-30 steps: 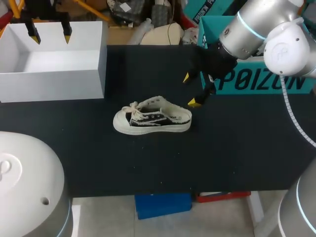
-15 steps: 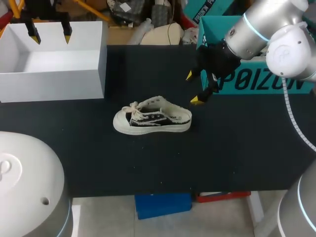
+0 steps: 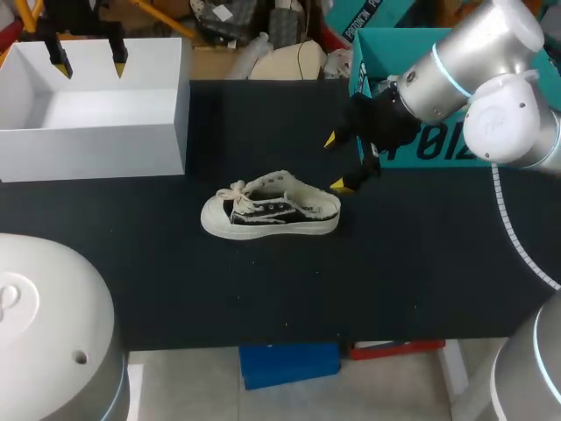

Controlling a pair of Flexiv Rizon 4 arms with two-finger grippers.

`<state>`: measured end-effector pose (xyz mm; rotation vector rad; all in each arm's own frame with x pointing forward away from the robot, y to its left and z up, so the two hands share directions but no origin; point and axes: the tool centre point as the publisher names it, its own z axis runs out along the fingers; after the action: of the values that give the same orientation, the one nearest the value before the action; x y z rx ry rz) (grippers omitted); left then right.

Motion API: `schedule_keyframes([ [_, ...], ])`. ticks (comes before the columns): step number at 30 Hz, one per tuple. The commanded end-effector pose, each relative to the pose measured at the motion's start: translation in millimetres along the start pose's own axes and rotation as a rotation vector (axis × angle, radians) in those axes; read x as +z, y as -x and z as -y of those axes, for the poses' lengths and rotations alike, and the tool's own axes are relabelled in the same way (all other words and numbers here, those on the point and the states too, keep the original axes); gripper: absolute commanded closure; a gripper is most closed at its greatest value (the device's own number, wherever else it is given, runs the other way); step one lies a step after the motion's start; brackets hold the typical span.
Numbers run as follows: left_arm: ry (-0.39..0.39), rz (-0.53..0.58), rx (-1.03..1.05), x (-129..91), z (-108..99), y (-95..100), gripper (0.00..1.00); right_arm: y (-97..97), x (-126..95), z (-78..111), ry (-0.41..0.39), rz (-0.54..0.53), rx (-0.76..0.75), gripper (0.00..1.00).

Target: Take the shoe out of the shoebox, open the shoe tongue, remove and reinsert the insole, then place the shoe into the shoebox

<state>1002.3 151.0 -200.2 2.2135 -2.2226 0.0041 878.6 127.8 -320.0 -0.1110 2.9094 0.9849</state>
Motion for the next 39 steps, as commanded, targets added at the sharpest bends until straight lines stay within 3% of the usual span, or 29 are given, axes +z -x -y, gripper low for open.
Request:
schedule_keyframes([
  [1, 0.001, 0.003, -0.002, -0.3, -0.5, -0.7, 0.0, 2.1, 11.3, 4.0, 0.014, 0.003, -0.004, 0.0],
  [24, 0.001, 0.003, -0.002, -0.3, -0.5, -0.7, 0.0, -26.2, 54.2, 22.9, 0.111, 0.039, 0.048, 0.0],
  [39, 0.001, 0.003, -0.002, -0.3, -0.5, -0.7, 0.0, -17.0, 84.3, 48.6, 0.192, 0.042, 0.079, 0.0],
])
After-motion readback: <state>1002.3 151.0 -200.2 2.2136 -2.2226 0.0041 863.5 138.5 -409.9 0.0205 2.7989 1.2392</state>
